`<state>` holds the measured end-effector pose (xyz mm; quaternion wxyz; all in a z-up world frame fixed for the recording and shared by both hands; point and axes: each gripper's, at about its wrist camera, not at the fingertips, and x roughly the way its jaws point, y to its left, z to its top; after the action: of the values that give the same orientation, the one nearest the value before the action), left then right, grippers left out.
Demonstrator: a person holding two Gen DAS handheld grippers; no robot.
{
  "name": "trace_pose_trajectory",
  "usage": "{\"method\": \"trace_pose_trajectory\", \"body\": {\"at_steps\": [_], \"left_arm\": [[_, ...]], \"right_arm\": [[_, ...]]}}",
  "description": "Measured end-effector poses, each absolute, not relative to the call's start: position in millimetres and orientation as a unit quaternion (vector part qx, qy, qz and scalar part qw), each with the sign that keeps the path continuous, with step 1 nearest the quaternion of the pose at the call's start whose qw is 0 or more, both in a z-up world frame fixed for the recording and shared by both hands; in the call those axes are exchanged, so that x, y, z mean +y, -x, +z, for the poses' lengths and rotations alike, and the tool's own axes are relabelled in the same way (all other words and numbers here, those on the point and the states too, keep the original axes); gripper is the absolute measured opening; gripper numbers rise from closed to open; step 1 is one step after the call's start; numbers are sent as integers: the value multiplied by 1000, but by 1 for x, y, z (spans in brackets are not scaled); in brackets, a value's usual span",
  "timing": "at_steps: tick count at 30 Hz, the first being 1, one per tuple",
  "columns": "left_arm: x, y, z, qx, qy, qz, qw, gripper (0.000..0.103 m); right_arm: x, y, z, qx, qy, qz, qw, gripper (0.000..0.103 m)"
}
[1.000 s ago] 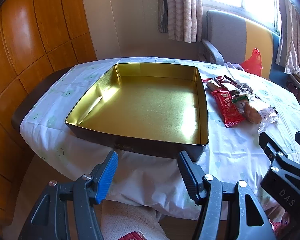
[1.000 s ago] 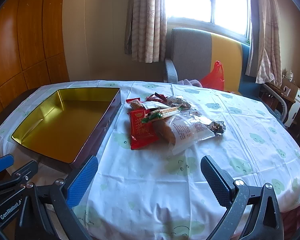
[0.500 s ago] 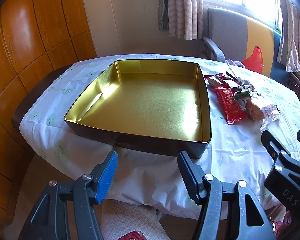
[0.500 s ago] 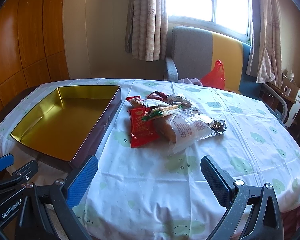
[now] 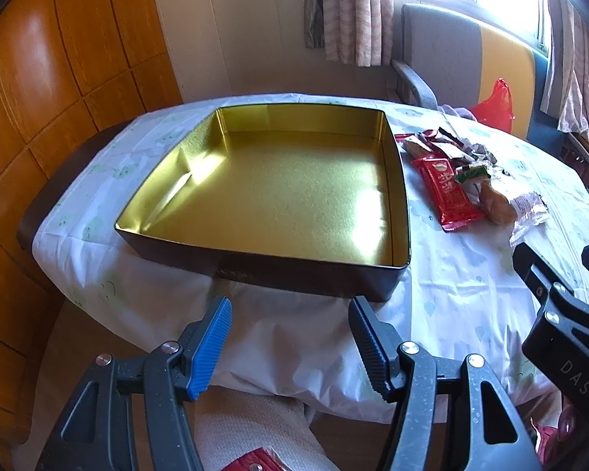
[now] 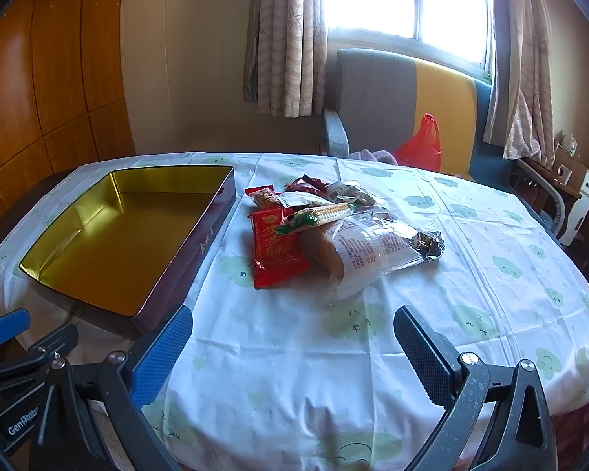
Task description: Organize snacks
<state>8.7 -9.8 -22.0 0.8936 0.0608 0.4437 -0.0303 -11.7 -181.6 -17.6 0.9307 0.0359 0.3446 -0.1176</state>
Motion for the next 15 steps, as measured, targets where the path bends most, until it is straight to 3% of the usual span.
{"method": "trace_pose_trajectory", "body": {"at_steps": [10,15], "left_arm": [[-5,-14,-31,484,34,-115,867,63],[-35,-2,-29,463,-21,-151,873,63]], "right_arm": [[-199,10,-20,335,-41,-105,936,103],[-229,5,-42,356,-55,-55,931,103]]}}
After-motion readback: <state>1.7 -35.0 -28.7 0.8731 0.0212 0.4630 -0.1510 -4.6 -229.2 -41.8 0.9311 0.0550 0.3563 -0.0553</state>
